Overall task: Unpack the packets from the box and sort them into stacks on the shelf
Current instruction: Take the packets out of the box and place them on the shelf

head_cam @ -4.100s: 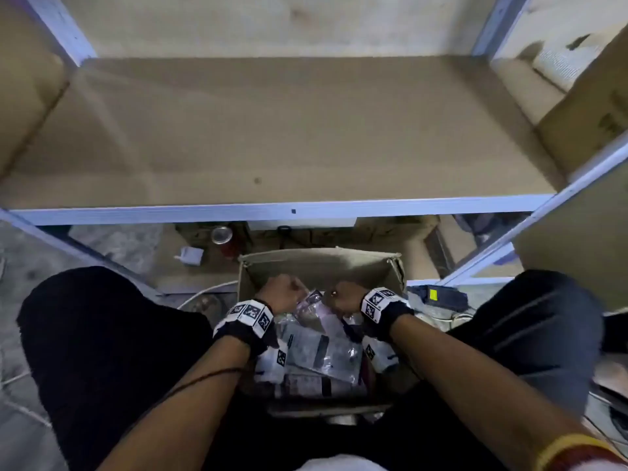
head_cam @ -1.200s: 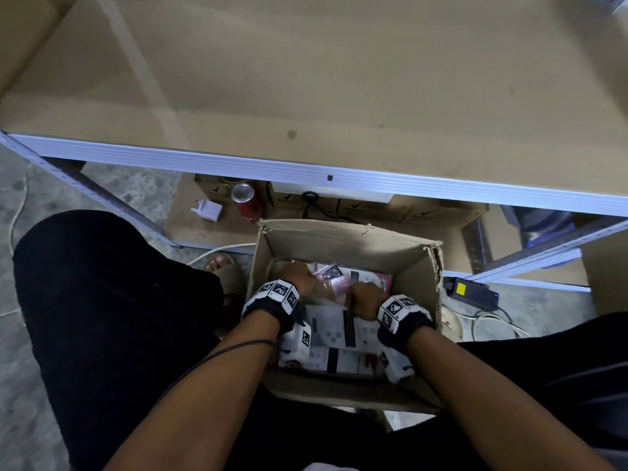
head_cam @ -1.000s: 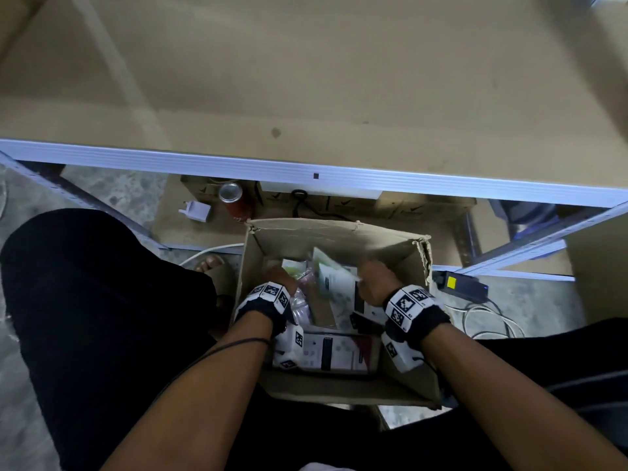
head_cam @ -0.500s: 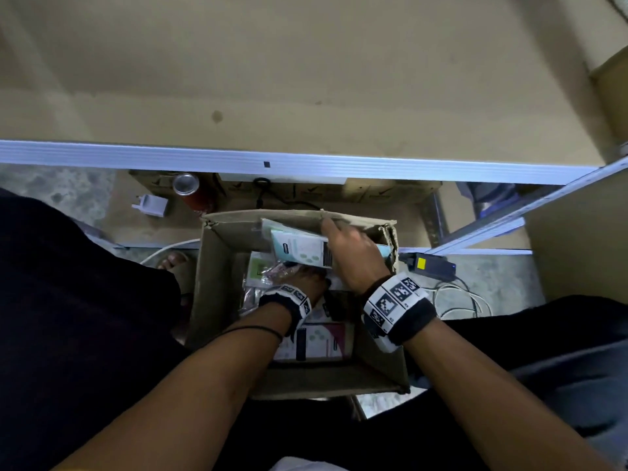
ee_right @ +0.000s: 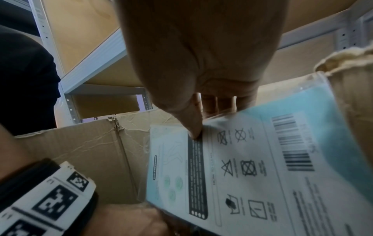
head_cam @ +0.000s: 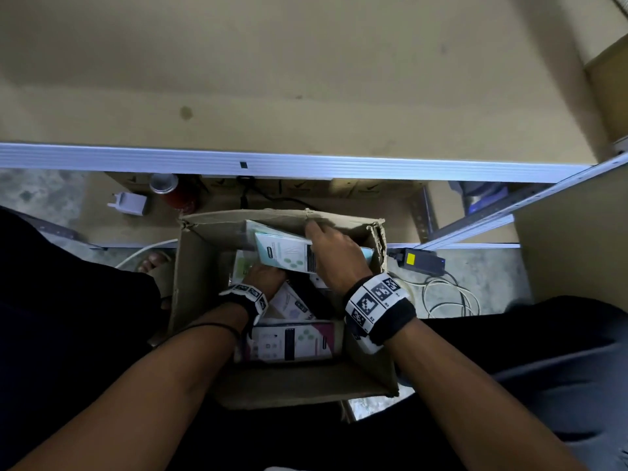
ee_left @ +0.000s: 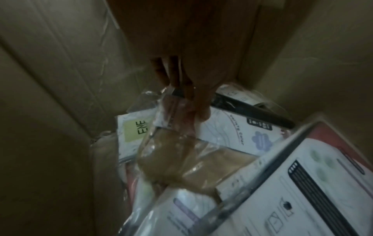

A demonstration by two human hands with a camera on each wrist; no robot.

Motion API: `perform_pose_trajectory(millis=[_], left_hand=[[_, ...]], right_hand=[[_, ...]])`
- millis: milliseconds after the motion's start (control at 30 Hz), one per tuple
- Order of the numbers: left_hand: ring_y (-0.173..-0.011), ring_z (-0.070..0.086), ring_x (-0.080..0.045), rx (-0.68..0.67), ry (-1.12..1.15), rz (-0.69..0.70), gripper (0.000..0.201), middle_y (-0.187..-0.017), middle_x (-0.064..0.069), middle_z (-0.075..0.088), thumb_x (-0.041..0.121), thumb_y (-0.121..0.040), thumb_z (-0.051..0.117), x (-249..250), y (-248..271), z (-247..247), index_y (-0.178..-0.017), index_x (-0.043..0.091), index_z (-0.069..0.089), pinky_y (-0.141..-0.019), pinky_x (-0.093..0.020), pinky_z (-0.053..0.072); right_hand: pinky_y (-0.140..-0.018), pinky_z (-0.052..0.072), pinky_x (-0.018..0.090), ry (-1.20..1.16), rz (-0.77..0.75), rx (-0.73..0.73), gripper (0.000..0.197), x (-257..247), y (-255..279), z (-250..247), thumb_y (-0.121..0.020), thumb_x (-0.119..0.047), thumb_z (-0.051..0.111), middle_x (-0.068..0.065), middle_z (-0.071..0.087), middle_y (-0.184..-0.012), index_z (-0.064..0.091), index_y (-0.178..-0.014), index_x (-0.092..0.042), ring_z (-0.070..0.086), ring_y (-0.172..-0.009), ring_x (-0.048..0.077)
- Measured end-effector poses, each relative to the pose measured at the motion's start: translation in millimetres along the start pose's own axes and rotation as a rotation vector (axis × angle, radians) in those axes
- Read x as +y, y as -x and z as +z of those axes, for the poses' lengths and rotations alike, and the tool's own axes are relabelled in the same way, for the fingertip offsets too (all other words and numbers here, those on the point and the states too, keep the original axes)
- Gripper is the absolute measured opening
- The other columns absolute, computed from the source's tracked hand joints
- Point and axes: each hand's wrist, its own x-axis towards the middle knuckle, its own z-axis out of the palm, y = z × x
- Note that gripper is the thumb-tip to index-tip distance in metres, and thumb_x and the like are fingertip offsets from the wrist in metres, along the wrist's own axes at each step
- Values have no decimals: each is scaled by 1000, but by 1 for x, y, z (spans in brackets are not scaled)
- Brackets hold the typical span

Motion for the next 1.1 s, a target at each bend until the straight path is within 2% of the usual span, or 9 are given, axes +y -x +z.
perform_pose_trajectory(millis=[67,267,367,433,533,667,833,967,1100], left_hand=[[-129,53,-35,-57,82,-8,40,-141,-20,56,4,-99,49,-3,-3,1,-138,0,53,-106,-39,39],[-144,39,-30,-5,94,59,55,-158,-15,39,6,-100,46,-6,-13,5,-154,7,33,-118,-36,28],[-146,36,-27,-27,54,73,48,-160,-10,37,18,-106,43,-7,-19,6,-153,11,36,-120,-33,26],[-146,36,-28,-64,-10,62,45,-158,-12,39,17,-107,41,-13,-19,9,-151,8,41,-121,-36,24],[-134,51,-31,-208,-107,-44,40,-145,-14,54,7,-99,49,-18,-7,3,-139,8,51,-111,-44,39],[-131,55,-34,-318,-80,-155,60,-141,-16,56,9,-90,66,-22,6,-5,-144,7,40,-107,-48,42],[-122,61,-34,-327,-25,-157,49,-129,-17,64,15,-85,73,-19,20,-16,-129,2,57,-102,-45,48],[-115,64,-31,-207,38,-140,25,-117,-12,71,17,-80,74,-18,36,-35,-105,13,74,-96,-37,50],[-99,69,-27,-64,114,-129,5,-101,-3,74,17,-78,69,-16,55,-62,-82,18,72,-80,-30,51]], right_hand=[[-85,48,44,1,5,1,41,0,0,1,-84,0,53,11,61,-120,45,-123,-12,60,-108,38],[-90,47,43,22,56,55,48,0,2,4,-83,0,55,10,61,-119,45,-128,-14,59,-110,34],[-90,47,44,30,57,50,50,0,4,3,-82,-2,58,11,61,-119,44,-128,-13,59,-111,34],[-90,47,44,40,57,43,51,0,5,4,-83,-1,57,12,61,-120,43,-130,-13,59,-111,34],[-92,48,43,61,52,38,55,-1,5,5,-85,1,56,11,61,-122,40,-135,-14,60,-112,33],[-93,48,43,78,40,37,56,-3,0,8,-85,3,55,12,60,-126,41,-137,-12,60,-114,34],[-91,50,43,105,24,18,48,-6,-7,13,-85,3,56,16,59,-126,45,-130,-8,60,-113,38],[-91,51,44,103,24,13,45,-11,-12,14,-85,2,56,18,59,-124,47,-128,-6,61,-112,38],[-91,51,43,143,27,9,47,-21,-13,14,-86,0,59,20,59,-125,48,-131,-4,61,-113,38]])
